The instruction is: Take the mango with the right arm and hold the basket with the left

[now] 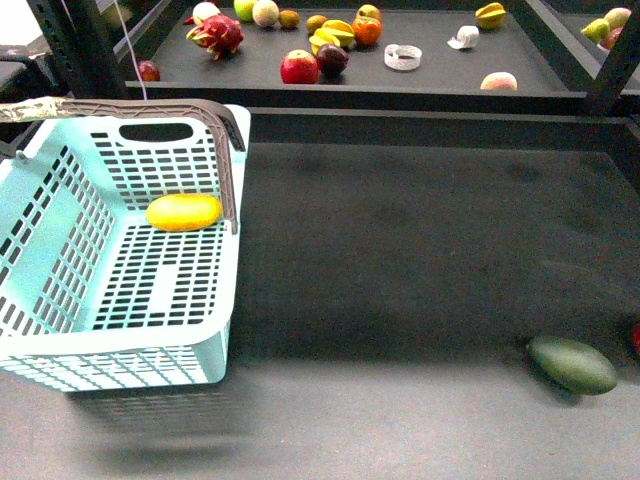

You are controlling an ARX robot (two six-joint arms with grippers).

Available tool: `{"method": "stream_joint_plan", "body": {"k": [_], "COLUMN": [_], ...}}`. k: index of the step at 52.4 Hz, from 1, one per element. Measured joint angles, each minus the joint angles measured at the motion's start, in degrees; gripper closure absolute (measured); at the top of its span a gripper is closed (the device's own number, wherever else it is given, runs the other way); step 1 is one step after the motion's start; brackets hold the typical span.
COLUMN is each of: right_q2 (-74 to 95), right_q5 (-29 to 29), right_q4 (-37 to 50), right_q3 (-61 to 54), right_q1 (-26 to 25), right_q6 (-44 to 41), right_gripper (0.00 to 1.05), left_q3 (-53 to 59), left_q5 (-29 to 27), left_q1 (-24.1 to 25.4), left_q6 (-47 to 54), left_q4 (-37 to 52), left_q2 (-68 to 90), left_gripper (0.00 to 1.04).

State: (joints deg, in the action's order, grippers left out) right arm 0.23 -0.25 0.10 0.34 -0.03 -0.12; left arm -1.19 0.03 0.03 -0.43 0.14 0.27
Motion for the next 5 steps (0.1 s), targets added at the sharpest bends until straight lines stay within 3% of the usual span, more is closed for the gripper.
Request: {"method": "stream_joint_plan", "body": {"k": [3, 5], "right_q2": [0.00, 0.00], "right_q5": [0.00, 0.00], "right_q4": [0.00, 0.00], "right_q3": [0.00, 0.00], "right_q1": [0.00, 0.00], "right_q6": [0.00, 0.00], "right_gripper": [0.08, 0.08], "left_q3": [0.00, 0.00], "left_q5": [-0.02, -0.02], "left_q1": [0.00, 0.00], "left_q6": [-0.04, 0.00], "left_q4": [0.00, 0.00], "left_q2": [-0.02, -0.02], "left_gripper": [1.02, 0.96]}}
